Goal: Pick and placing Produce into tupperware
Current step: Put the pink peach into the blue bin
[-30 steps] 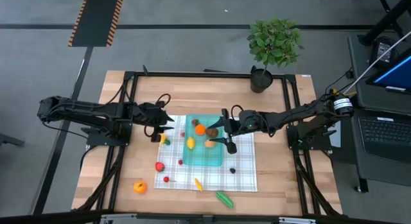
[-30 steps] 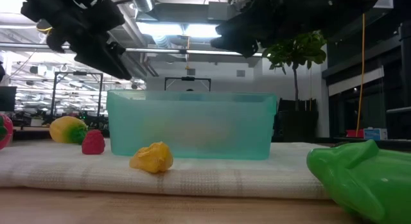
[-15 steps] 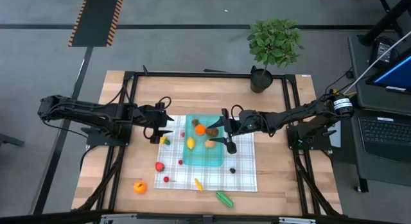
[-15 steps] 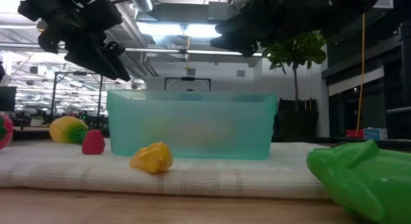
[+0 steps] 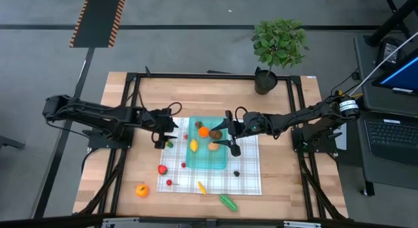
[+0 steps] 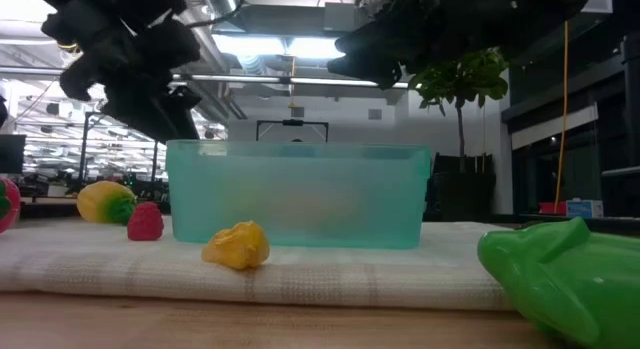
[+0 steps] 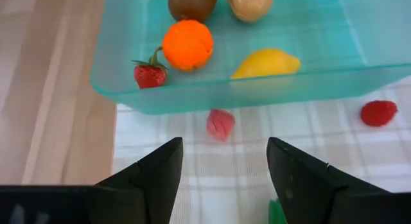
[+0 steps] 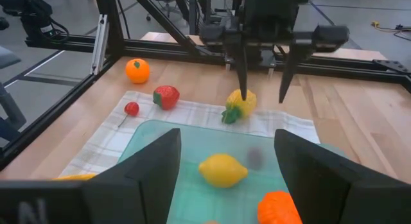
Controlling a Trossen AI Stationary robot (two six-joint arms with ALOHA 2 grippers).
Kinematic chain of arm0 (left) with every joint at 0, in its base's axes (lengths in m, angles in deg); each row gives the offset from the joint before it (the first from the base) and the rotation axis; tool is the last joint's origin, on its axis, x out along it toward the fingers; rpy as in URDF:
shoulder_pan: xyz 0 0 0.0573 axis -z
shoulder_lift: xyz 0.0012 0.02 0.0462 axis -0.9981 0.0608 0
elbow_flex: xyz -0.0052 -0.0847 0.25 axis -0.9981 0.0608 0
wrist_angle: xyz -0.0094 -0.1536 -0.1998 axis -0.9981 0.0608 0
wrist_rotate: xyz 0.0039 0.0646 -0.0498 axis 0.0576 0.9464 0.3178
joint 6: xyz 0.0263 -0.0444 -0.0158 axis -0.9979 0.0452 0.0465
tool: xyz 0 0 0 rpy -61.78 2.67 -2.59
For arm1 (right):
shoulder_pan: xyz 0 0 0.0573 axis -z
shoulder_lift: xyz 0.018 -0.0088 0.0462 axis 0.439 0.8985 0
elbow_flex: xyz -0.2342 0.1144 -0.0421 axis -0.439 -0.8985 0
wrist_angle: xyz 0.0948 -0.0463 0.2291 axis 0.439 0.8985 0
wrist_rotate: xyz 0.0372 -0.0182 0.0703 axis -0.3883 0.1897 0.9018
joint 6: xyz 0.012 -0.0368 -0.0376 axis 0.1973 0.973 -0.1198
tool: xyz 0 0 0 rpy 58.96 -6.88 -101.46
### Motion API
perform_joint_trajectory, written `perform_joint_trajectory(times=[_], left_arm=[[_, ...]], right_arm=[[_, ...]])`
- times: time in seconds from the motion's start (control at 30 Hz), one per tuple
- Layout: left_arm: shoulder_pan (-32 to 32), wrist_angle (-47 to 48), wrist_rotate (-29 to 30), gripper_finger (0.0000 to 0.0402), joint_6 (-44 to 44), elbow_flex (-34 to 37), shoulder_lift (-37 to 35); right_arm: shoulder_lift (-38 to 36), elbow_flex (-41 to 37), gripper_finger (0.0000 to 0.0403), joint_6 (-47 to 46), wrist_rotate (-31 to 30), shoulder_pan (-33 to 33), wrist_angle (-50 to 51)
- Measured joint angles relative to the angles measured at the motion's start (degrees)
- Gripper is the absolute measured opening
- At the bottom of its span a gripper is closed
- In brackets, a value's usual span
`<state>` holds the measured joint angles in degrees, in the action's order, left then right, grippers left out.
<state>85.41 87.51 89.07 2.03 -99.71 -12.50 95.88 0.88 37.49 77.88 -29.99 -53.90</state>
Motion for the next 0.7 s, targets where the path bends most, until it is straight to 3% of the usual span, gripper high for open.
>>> perform_joint_trajectory(times=[0.5, 0.7], left_arm=[[-1.56, -9.69, 0.00, 0.0202, -0.39, 0.00, 13.71], [-1.62, -12.59, -3.04, 0.0201, -0.11, 0.00, 17.44]], right_arm=[[0.00, 0.02, 0.0251, -0.17, 0.15, -0.04, 0.31], [0.00, 0.02, 0.0251, -0.13, 0.15, -0.04, 0.38]])
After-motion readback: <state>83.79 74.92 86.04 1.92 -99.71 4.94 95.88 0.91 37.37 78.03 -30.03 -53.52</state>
